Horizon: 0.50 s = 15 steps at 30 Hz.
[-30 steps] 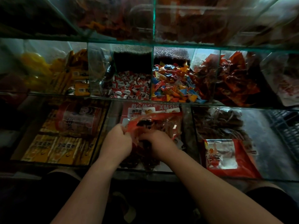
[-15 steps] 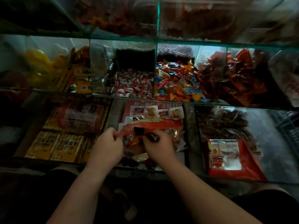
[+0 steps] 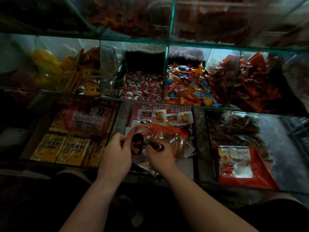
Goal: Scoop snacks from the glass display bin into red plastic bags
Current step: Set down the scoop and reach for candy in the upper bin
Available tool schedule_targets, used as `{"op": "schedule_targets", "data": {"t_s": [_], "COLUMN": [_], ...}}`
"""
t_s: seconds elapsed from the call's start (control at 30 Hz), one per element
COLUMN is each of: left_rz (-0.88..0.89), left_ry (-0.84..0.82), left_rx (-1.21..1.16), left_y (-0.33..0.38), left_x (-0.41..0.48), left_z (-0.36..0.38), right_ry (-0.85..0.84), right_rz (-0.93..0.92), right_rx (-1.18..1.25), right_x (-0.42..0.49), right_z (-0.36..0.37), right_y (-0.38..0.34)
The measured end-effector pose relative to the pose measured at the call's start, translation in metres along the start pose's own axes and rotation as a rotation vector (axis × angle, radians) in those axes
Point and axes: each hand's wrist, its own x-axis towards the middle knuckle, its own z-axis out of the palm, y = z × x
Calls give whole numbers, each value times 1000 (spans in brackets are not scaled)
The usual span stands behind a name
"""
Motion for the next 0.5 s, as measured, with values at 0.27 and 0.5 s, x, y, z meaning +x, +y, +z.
{"op": "schedule_targets", "data": {"t_s": [0.27,0.5], "left_rz": [-7,-21], "left_ry": [23,40], "left_rx": [43,43], "left_y": [-1,9], "left_x": [-1,-1], "left_z": [-4,-11], "right_ry": [95,179], "right_rz": [179,242], "right_rx": [259,686], "right_x": [-5,-35], "right_z": [-1,-51], "right_y": [0,-5]}}
